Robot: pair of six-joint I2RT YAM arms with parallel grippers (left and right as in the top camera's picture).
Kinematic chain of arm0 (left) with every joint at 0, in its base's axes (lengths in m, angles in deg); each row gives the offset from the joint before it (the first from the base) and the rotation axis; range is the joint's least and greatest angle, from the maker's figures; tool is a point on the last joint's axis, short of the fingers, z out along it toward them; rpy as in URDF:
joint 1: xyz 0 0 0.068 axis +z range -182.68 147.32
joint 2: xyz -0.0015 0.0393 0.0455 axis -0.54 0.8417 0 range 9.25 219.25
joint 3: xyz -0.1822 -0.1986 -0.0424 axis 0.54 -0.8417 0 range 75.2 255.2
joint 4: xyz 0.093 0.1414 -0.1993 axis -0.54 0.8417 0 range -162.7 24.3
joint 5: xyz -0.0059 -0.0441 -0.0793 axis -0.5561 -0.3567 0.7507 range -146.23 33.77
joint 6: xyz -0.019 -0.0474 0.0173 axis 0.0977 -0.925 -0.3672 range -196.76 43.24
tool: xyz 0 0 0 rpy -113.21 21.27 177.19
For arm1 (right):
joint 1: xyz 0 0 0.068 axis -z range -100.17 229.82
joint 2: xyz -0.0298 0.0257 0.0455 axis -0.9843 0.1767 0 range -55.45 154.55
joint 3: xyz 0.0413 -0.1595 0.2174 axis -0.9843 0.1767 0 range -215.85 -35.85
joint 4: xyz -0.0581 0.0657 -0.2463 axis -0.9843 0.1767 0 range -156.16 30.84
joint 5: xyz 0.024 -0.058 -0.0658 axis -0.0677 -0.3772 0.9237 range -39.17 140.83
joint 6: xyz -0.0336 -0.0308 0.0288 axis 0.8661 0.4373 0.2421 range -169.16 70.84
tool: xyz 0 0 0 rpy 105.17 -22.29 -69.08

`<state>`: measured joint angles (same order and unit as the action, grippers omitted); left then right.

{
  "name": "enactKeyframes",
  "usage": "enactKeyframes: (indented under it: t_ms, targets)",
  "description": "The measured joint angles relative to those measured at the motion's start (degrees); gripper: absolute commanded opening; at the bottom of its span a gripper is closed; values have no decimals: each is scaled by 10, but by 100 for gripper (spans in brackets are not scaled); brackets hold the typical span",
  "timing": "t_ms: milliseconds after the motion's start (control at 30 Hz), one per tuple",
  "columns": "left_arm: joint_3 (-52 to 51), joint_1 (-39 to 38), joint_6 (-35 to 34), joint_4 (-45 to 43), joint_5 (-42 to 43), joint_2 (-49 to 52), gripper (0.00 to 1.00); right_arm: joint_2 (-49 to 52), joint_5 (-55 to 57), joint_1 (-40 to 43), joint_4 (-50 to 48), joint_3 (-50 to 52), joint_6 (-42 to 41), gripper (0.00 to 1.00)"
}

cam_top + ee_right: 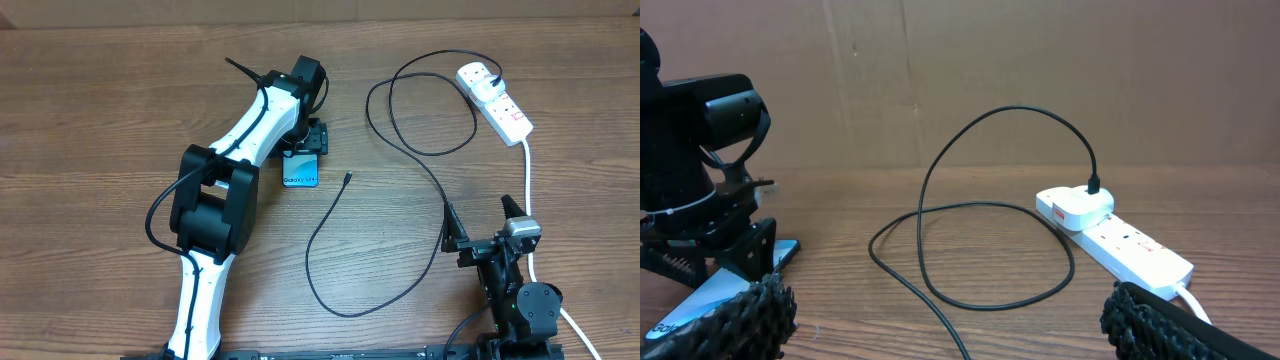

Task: Plug charger to phone and switch on socket
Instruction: 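Lower the left gripper onto the phone and close on its edges, then lift the phone with the left gripper and tilt it upright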

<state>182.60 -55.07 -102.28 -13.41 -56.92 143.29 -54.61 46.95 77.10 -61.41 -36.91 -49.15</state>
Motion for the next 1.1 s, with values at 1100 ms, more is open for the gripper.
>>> enactKeyframes:
  t_ms: [1100]
  targets:
    - [87, 2, 2, 150, 68, 8, 64, 0, 0, 0, 0, 0, 0, 100]
